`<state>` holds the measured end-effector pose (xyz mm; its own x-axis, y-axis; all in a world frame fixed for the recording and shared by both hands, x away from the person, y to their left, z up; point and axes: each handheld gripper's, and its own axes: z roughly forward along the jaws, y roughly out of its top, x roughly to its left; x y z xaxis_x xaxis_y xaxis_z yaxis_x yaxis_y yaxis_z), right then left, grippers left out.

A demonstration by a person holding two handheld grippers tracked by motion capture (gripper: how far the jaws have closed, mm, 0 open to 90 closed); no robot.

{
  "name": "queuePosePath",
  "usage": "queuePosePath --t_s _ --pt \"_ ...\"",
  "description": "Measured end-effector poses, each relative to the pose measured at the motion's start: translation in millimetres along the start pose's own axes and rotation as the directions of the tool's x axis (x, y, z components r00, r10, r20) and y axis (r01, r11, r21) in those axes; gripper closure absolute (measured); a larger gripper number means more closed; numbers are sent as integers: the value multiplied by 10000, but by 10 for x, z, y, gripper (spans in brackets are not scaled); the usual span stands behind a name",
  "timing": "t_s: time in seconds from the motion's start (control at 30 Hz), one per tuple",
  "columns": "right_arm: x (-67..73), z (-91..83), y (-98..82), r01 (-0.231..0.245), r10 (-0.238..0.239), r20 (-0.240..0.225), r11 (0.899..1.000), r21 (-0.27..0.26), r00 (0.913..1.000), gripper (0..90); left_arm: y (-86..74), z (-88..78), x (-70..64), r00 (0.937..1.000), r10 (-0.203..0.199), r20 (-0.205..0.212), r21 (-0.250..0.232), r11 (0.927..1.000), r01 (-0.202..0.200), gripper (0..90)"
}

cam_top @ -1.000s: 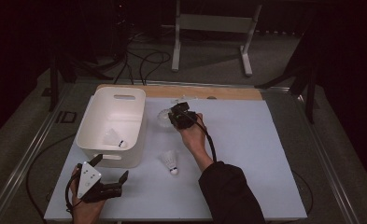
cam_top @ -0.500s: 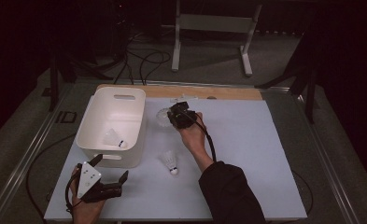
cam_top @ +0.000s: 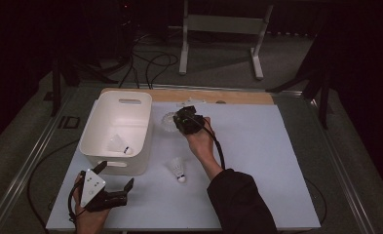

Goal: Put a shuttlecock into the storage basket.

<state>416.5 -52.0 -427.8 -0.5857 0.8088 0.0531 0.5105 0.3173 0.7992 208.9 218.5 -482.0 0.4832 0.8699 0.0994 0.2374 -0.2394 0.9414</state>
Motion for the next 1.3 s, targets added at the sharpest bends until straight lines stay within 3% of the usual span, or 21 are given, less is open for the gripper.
queuePosePath --t_s 1.3 --pt "44 -179 106 6 -24 -333 9985 -543 9994 896 0 0 -1 10000 2 1 6 10000 -2 2"
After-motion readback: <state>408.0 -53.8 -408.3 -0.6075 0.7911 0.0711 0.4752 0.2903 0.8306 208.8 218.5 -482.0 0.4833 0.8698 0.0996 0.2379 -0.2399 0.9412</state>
